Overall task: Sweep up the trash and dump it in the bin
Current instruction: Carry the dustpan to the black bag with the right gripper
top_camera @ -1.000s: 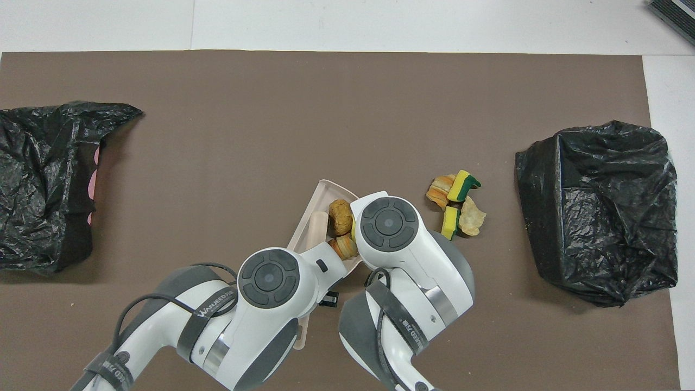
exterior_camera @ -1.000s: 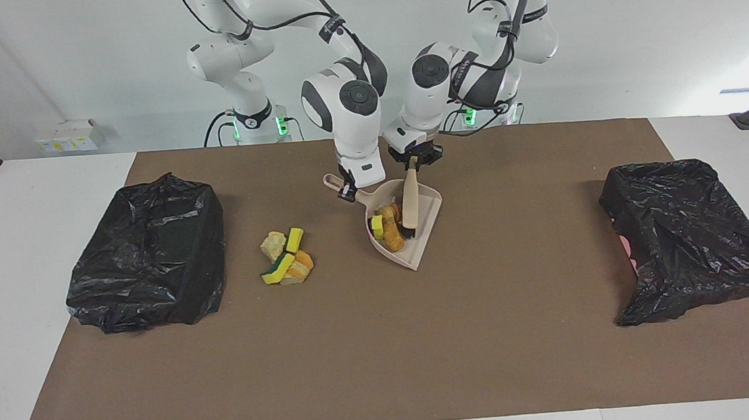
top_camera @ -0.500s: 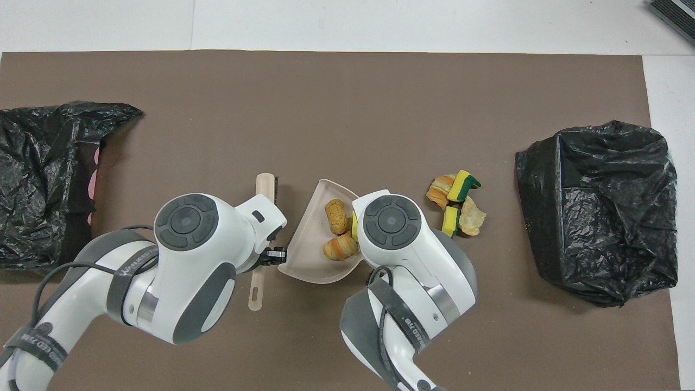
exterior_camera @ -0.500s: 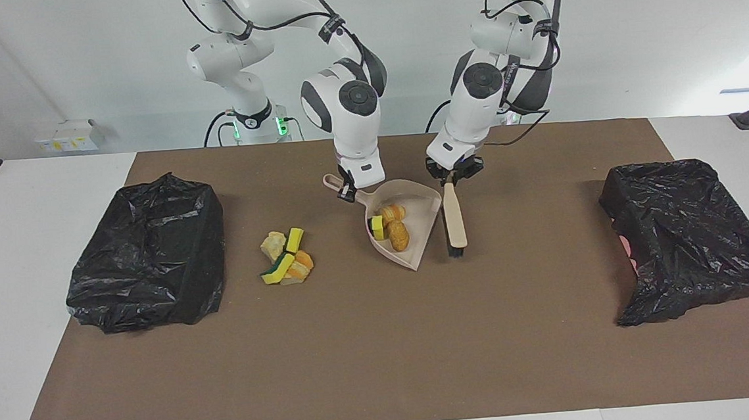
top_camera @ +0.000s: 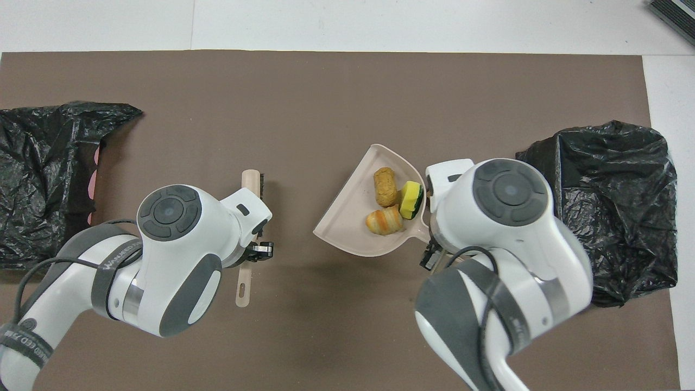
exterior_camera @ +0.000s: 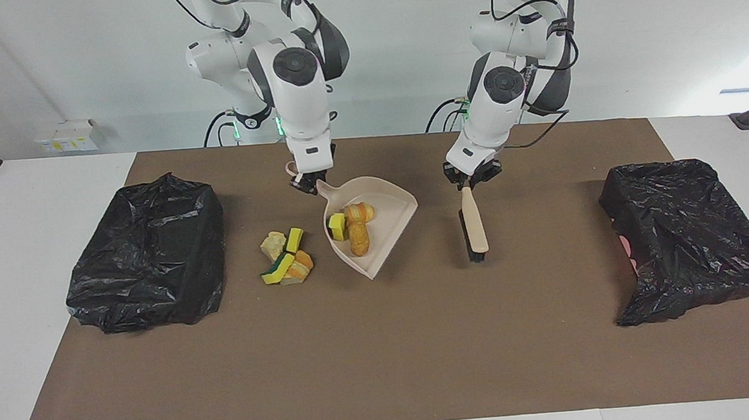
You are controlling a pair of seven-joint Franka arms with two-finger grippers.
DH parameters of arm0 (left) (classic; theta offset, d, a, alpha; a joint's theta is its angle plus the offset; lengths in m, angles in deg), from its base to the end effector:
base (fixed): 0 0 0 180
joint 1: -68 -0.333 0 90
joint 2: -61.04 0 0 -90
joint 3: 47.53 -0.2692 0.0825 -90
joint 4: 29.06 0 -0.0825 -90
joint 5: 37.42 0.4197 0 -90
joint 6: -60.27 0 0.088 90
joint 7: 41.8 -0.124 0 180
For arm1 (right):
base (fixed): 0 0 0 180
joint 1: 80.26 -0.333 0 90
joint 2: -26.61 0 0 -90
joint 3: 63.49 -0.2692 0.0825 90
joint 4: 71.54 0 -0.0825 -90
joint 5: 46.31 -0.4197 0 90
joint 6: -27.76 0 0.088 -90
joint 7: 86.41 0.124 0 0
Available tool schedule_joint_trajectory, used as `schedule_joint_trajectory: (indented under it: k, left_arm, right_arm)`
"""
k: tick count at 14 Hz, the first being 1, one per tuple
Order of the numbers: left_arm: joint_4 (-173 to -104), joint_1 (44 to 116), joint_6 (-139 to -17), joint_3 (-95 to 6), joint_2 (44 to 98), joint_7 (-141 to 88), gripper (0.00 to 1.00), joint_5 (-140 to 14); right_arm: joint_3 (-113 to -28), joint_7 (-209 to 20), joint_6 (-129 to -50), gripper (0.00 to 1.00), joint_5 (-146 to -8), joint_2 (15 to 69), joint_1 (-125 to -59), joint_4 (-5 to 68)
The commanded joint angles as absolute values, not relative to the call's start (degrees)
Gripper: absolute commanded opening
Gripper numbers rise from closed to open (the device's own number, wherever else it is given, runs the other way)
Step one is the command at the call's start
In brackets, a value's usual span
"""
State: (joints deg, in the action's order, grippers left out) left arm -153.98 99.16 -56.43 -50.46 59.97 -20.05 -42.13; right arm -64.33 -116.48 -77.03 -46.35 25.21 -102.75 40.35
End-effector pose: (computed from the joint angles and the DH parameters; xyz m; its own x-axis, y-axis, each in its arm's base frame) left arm 0.4765 -0.2625 0.3046 0.9872 -0.0721 -0.1425 -0.0703 -0.9974 0.0176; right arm 0.5263 0.2271 0.4024 0.5925 0.8010 -0.0858 0.8004 -0.5974 -0.0500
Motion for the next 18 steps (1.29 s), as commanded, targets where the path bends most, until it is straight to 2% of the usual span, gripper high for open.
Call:
schedule_joint_trajectory:
  k: [1, 3, 5, 9, 11, 15, 16, 18]
  left_arm:
    - [-156.32, 102.87, -55.57, -49.91, 56.74, -13.0, 0.0, -41.2]
    - [-158.34, 106.3, -56.18, -49.82, 55.07, -9.39, 0.0, -41.2]
    - [-159.57, 110.69, -56.27, -49.82, 53.66, -4.04, 0.0, -41.2]
    - [-163.17, 119.66, -60.91, -49.82, 53.56, 6.43, 0.0, -41.28]
    - [-164.14, 122.48, -64.77, -49.82, 55.32, 10.9, 0.0, -41.81]
    - [-165.64, 121.79, -66.9, -49.82, 55.32, 9.97, 0.0, -41.99]
    - [-165.9, 121.52, -66.99, -49.82, 55.32, 8.75, 0.12, -42.07]
    - [-165.82, 120.12, -66.82, -49.9, 55.41, 7.59, 0.63, -42.69]
  right_arm:
    - [-64.63, -123.12, -71.84, 0.0, -46.84, 17.84, -94.88, 41.4]
    - [-64.19, -132.5, -66.57, 0.0, -46.84, 13.88, -87.24, 40.96]
    - [-64.19, -144.1, -63.56, 0.0, -46.4, 12.72, -77.68, 40.96]
    - [-64.19, -164.34, -67.32, 0.0, -37.45, 12.89, -61.48, 41.31]
    - [-64.19, -166.65, -70.22, 0.0, -30.79, 13.86, -59.43, 41.83]
    - [-64.28, -167.44, -75.76, 0.0, -20.31, 16.32, -60.22, 43.06]
    - [-64.36, -168.67, -76.12, 0.0, -17.68, 16.24, -60.39, 43.16]
    - [-64.36, -171.74, -78.13, 0.0, -14.15, 16.15, -61.45, 44.03]
